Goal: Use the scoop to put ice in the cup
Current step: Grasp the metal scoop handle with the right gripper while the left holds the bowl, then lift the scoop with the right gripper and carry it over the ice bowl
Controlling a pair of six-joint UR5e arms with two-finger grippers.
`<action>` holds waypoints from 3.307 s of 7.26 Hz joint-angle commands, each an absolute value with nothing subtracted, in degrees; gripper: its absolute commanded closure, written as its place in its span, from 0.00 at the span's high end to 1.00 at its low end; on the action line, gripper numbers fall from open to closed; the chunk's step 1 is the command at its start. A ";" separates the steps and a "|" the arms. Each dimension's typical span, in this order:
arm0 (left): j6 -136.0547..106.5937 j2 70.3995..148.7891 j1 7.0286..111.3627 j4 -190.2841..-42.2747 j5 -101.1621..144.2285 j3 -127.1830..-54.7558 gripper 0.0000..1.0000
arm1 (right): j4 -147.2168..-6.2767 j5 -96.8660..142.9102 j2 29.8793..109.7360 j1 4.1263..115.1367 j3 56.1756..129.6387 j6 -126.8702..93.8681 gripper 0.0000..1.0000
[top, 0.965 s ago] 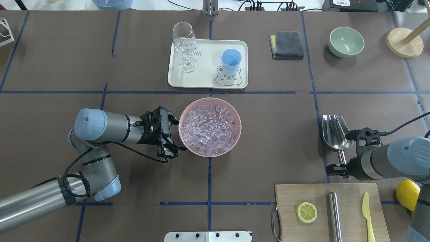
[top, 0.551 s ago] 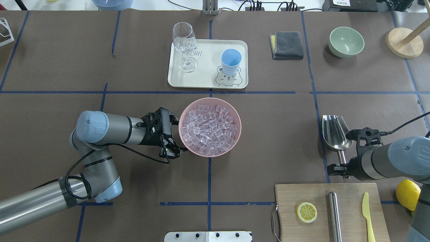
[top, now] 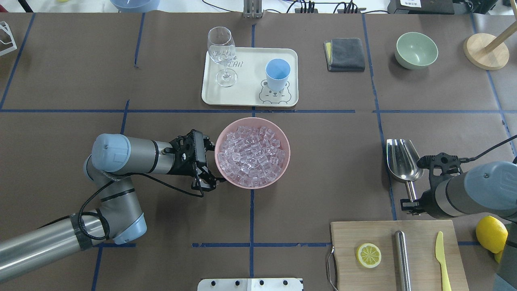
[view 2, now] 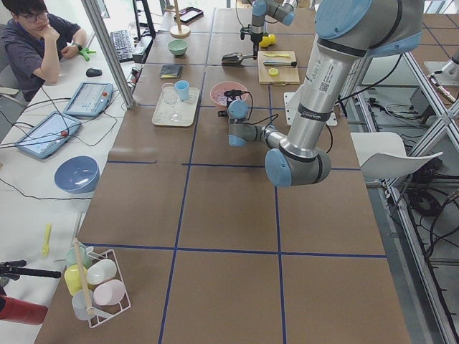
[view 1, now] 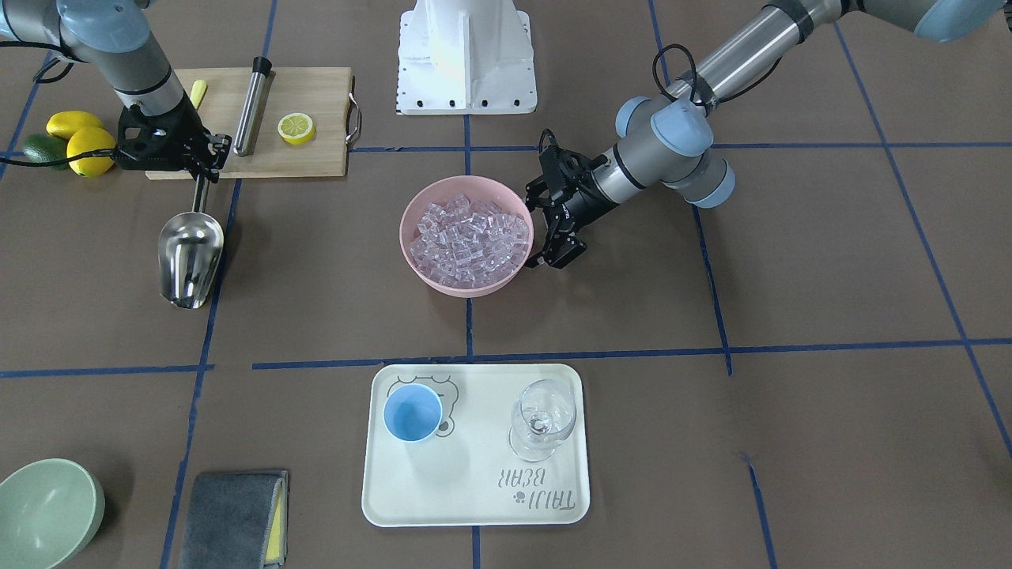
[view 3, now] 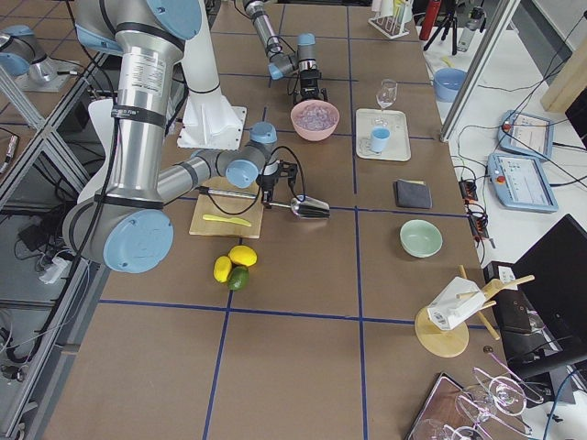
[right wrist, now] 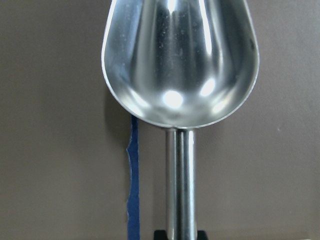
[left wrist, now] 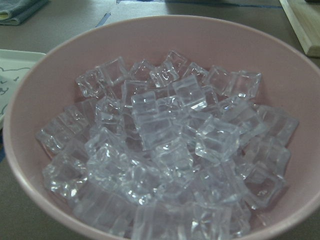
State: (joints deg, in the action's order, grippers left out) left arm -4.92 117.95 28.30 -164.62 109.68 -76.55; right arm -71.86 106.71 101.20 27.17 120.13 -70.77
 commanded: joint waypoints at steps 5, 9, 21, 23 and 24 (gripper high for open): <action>-4.92 117.86 28.30 -164.71 109.69 -76.55 1.00 | -74.71 106.61 100.90 28.82 125.23 -64.56 0.00; -4.92 117.77 28.30 -164.71 109.69 -76.55 1.00 | -75.50 107.49 98.53 30.84 127.43 -37.53 0.00; -4.92 117.51 28.39 -165.41 109.69 -76.55 1.00 | -155.25 105.56 43.10 31.38 122.10 -2.92 0.00; -4.92 117.33 28.39 -165.41 109.69 -76.47 1.00 | -160.65 105.73 36.08 31.38 115.88 -0.09 0.00; -4.92 117.33 28.39 -165.41 109.69 -76.46 1.00 | -160.84 105.82 31.86 30.85 108.79 -0.09 0.00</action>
